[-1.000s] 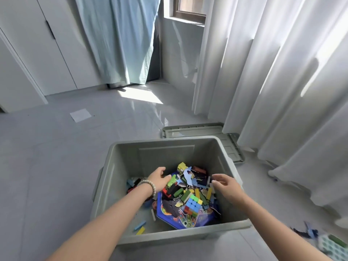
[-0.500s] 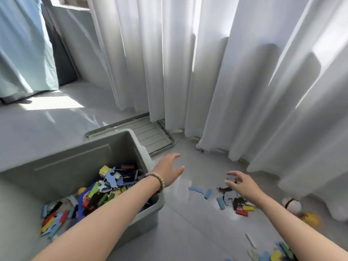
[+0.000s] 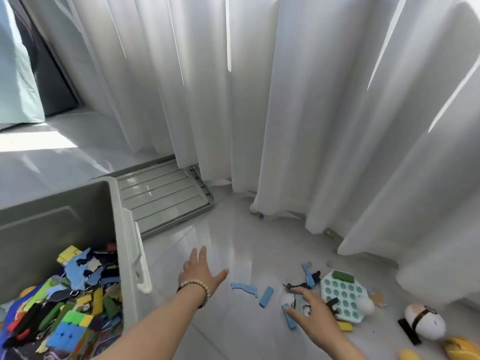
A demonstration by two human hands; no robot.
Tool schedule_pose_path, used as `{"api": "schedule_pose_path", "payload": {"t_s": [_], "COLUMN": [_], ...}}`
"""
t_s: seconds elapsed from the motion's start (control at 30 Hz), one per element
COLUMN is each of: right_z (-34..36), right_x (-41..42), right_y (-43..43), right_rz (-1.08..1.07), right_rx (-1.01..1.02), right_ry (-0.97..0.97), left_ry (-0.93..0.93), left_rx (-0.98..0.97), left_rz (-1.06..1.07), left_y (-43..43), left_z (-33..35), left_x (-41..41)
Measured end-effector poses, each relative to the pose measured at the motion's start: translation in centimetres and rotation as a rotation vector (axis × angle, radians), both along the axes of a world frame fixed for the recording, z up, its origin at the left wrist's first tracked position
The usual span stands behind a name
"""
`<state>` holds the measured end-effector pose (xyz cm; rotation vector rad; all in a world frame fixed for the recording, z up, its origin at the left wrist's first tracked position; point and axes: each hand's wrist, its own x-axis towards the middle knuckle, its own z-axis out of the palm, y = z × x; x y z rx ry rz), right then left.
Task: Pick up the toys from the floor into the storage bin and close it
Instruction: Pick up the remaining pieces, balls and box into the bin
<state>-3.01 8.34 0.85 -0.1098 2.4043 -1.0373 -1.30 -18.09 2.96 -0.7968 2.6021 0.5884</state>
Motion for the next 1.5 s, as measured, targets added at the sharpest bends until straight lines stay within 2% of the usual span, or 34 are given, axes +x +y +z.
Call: {"api": "schedule_pose_path", "payload": {"t_s": [0.17, 0.3, 0.5, 0.67, 0.83, 0.93, 1.07, 1.17, 1.27, 1.37, 1.5], "right_z": [-4.7, -6.8, -8.7, -9.2, -9.1, -9.3, -9.1, -8.8, -8.9, -9.3, -9.6], "right_x": [-1.0, -0.9, 0.0, 0.1, 0.2, 0.5, 0.6, 0.3, 0.0, 0.0, 0.1], "right_y": [-0.3, -0.7, -0.4, 0.0, -0.1, 0.0, 0.1, -0.1, -0.2, -0.1, -0.7], "right_rz": [0.072, 0.134, 0.217, 0.236, 0.183, 0.158, 0.136, 0.059, -0.030, -0.113, -0.109], "right_rx": [0.060, 0.112, 0.175, 0.181, 0.122, 0.106, 0.108, 0.105, 0.158, 0.175, 0.218], "right_ry": [0.070, 0.096, 0.106, 0.141, 0.148, 0.142, 0.167, 0.257, 0.337, 0.290, 0.271], "left_ry": [-0.068, -0.118, -0.066, 0.068, 0.260, 0.309, 0.293, 0.256, 0.266, 0.241, 0.117], "left_rx": [-0.060, -0.107, -0.071, -0.142, -0.125, -0.103, 0.123, 0.281, 0.403, 0.362, 0.207], "left_rz": [0.011, 0.107, 0.160, 0.121, 0.098, 0.055, 0.035, -0.066, -0.079, -0.137, -0.195], "left_y": [0.2, -1.0, -2.1, -2.8, -3.2, -2.8, -0.4, 2.1, 3.8, 4.1, 3.6], "left_z": [-5.4, -8.6, -12.0, -13.0, -13.4, -13.3, -12.7, -12.1, -11.6, -11.6, -11.7], "left_x": [-1.4, -0.7, -0.3, -0.5, 0.4, 0.6, -0.4, -1.5, -2.4, -2.8, -2.8]}}
